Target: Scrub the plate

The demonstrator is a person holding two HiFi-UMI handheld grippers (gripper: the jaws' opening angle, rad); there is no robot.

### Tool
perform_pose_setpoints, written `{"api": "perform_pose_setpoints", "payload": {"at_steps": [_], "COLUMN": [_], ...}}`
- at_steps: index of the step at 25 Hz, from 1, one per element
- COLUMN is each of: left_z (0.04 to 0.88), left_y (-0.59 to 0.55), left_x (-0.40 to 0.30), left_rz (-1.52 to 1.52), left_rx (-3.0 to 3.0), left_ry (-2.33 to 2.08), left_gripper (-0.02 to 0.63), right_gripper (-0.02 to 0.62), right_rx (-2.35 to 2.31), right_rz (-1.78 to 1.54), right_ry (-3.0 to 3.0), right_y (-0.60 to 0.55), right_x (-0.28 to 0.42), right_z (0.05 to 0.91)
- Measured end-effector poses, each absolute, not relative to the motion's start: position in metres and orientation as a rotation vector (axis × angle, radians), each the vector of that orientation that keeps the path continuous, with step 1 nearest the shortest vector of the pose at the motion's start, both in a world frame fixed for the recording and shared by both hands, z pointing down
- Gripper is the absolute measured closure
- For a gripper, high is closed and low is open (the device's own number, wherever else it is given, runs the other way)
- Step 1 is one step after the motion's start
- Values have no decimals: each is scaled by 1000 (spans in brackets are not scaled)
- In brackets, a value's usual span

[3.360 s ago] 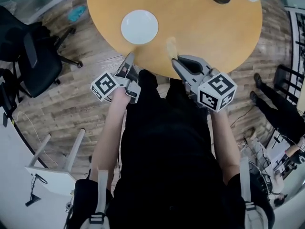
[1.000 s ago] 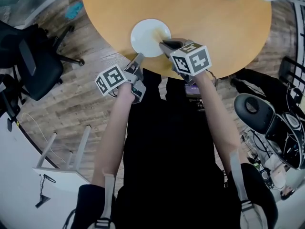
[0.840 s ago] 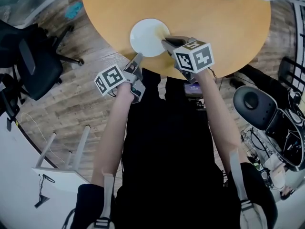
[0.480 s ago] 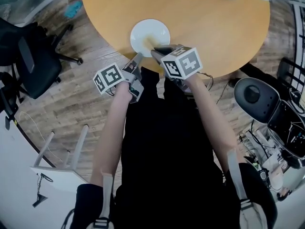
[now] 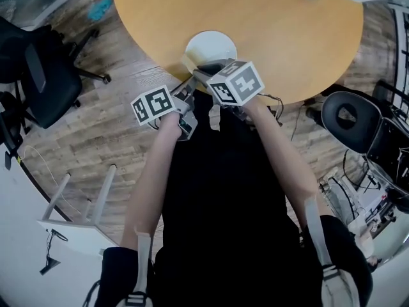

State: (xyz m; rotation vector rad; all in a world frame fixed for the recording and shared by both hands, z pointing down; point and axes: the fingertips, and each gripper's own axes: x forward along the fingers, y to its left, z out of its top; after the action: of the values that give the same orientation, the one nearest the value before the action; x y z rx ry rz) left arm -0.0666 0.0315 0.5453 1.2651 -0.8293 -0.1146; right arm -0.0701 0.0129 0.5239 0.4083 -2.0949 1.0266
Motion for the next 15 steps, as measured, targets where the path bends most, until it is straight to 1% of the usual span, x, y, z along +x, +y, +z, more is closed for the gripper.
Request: {"api": "perform_pose_setpoints", "payload": {"at_steps": [6, 15], "left_z": [548, 551], "left_y": [33, 31], "left_x": [-69, -70], "left_rz": [-141, -139], "left_rx": [1226, 1229], "left_ry": [-838, -853], "left_gripper": [584, 584], "right_gripper": [561, 561], "right_rx": [427, 626], "right_rz": [970, 986], "right_ry": [-2118, -2049], "right_y": [-18, -68], "right_x": [-77, -10], "right_z": [529, 533]}}
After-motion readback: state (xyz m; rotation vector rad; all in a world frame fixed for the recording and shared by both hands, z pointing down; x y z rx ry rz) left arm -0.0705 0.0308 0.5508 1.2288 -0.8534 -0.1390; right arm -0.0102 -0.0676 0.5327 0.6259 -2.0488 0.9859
